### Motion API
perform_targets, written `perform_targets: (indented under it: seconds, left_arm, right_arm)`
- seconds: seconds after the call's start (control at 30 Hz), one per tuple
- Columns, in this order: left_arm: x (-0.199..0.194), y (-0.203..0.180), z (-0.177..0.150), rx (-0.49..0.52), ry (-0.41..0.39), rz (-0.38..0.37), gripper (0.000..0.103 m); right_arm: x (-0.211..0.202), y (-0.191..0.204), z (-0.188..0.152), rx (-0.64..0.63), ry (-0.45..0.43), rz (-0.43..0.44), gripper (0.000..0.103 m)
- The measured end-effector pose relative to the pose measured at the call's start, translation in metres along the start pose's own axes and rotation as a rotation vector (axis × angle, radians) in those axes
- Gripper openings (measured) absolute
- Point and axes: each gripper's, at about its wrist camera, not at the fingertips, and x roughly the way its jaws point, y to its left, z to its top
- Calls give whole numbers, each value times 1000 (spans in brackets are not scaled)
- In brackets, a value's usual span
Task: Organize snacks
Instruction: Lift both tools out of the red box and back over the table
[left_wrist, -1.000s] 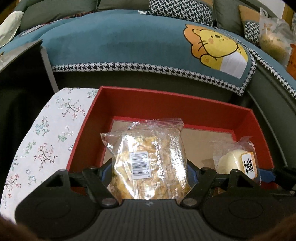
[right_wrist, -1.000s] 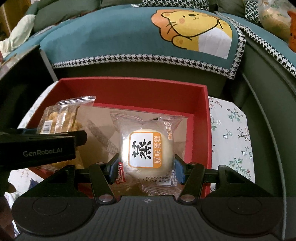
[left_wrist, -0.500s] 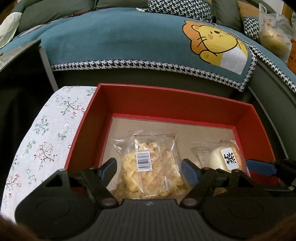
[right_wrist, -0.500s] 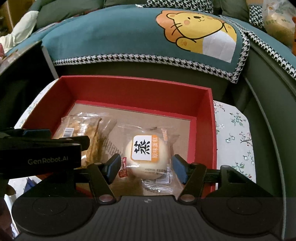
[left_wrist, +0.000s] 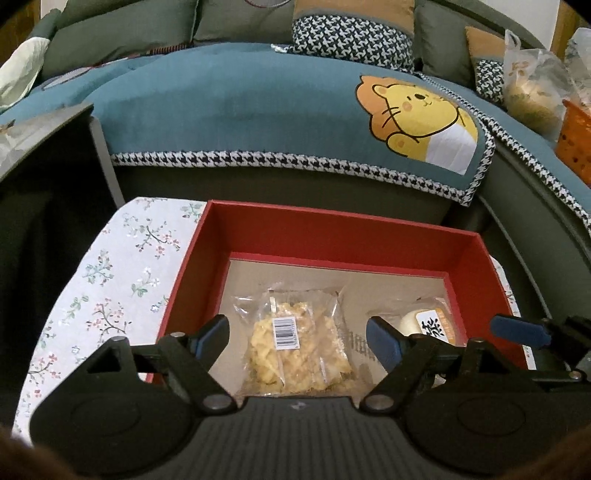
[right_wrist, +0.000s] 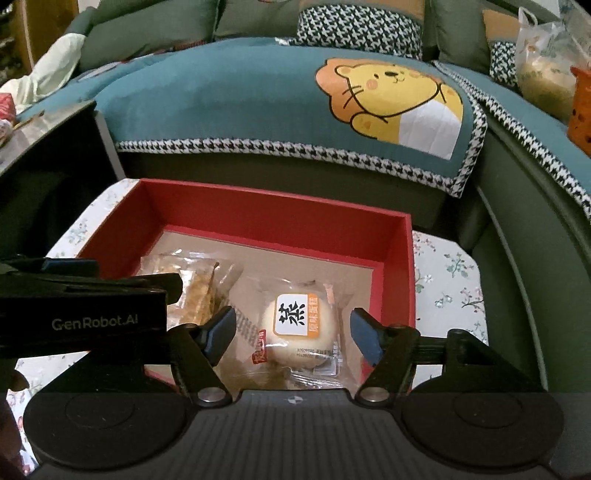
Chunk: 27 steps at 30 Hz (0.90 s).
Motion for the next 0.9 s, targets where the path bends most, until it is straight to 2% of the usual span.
perform_targets:
  seconds: [0.37,0.9]
  left_arm:
    - [-37,4,-11,-5,-41,-25,103]
    - [-74,14,-44,15,-37,-41,103]
  right_arm:
    - [-38,6,-9,-5,-57,-18,78]
    - [-65,26,-35,-16,-31,7,80]
